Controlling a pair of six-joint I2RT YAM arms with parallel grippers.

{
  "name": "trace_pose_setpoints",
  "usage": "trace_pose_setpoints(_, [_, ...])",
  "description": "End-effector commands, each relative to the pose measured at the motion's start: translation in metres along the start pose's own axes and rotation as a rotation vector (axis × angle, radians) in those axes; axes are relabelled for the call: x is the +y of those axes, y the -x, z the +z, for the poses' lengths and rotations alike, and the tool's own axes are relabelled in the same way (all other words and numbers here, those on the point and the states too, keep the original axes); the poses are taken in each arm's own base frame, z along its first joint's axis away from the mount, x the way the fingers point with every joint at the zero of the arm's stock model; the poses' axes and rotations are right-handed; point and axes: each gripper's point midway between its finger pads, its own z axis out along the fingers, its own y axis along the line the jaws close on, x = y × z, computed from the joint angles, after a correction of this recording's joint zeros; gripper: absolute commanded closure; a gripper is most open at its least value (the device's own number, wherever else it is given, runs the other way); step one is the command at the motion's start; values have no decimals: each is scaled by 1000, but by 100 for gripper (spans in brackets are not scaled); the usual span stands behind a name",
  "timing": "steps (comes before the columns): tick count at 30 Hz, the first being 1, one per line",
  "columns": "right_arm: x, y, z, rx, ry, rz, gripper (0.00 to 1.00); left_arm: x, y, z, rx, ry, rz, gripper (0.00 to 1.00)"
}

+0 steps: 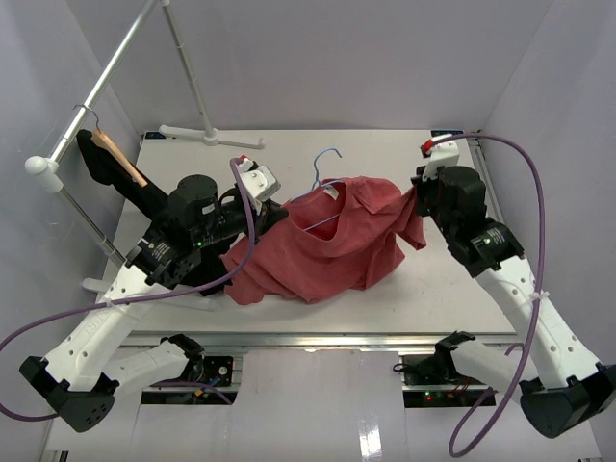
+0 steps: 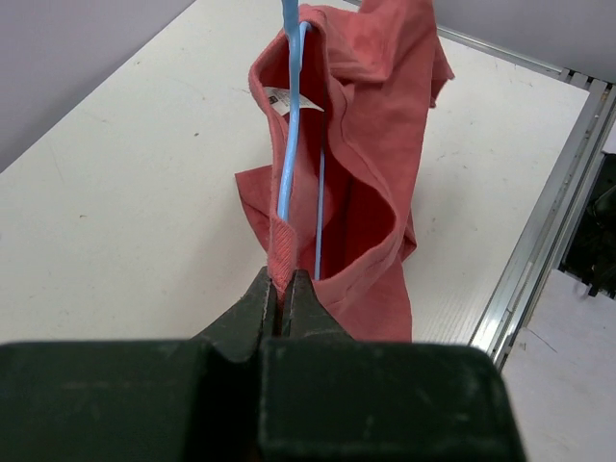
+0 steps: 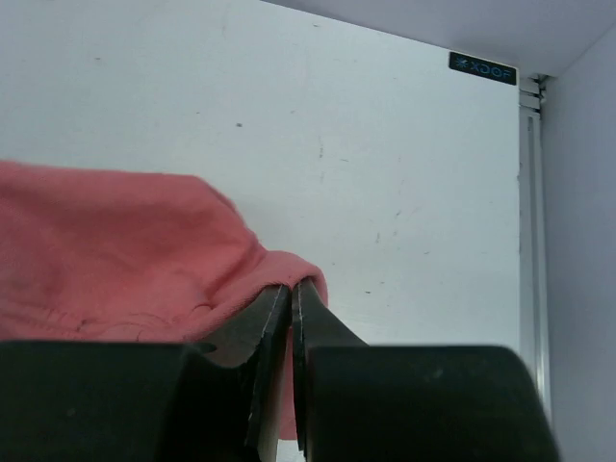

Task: Place the t-shirt on the hanger

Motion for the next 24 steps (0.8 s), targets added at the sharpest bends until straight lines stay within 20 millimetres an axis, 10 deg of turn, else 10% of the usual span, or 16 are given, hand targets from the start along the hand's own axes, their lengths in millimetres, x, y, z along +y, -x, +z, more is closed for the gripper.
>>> trace_pose_setpoints(1, [-33,16,15,48,-49,-31,92,-2,7,-14,-17,6,42,100])
trace_pose_setpoints(24, [-54,29,73,106,-3,115,92,-36,0,-24,-2,-186,91,100])
